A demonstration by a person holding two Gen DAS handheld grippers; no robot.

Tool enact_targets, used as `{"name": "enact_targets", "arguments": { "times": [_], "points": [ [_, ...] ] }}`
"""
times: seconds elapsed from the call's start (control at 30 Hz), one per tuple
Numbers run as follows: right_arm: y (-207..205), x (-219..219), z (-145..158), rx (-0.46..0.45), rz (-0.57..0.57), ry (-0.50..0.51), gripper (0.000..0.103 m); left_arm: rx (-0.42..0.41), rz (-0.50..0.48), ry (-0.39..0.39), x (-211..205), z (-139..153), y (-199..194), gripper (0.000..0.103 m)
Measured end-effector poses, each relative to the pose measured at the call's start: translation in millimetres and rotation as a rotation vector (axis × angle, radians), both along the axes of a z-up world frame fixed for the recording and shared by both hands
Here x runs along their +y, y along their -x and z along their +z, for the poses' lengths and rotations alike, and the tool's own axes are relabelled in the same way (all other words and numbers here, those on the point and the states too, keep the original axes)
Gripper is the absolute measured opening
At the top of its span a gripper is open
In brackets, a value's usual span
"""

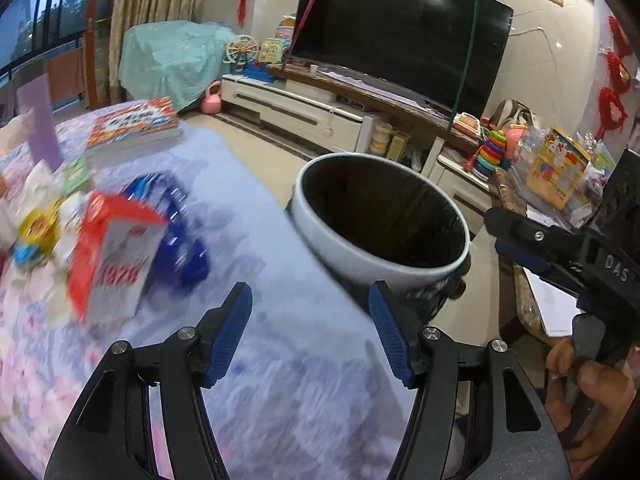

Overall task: Collect trash
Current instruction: 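Move the left gripper to the red milk carton and grasp it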

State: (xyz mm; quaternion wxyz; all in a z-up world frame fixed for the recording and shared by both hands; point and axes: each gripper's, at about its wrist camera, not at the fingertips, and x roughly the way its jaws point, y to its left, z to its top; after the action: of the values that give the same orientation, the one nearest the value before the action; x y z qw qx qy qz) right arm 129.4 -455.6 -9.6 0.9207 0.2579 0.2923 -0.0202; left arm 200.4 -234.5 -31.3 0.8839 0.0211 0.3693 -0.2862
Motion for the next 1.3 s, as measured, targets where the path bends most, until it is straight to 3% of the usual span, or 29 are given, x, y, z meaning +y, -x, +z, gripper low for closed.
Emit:
{"name": "enact_targets", "arguments": {
  "times": [0.17,0.63,0.97,1.3],
  "points": [
    [8.3,24.3,-0.7,-0.007,0.025,0.016,0.088,0.009,0.050,0.007,34.9,-4.2,12.6,0.062],
    [13.9,84.3,-15.9,0.012,0.125,0.034,0.089,0.026,0.182,0.010,116.0,-13.5,13.9,0.064],
    [14.0,103.7,-19.9,0.011,0.169,0.033,0.089,0.045,0.189,-0.003,130.8,-21.9,-8.2,0.064],
    [7.7,108.7,-25.5,0.018,0.183,0.013,0.089,0.052,0.148,-0.013,118.8,-22.7,-49.3,0.064]
  ]
}}
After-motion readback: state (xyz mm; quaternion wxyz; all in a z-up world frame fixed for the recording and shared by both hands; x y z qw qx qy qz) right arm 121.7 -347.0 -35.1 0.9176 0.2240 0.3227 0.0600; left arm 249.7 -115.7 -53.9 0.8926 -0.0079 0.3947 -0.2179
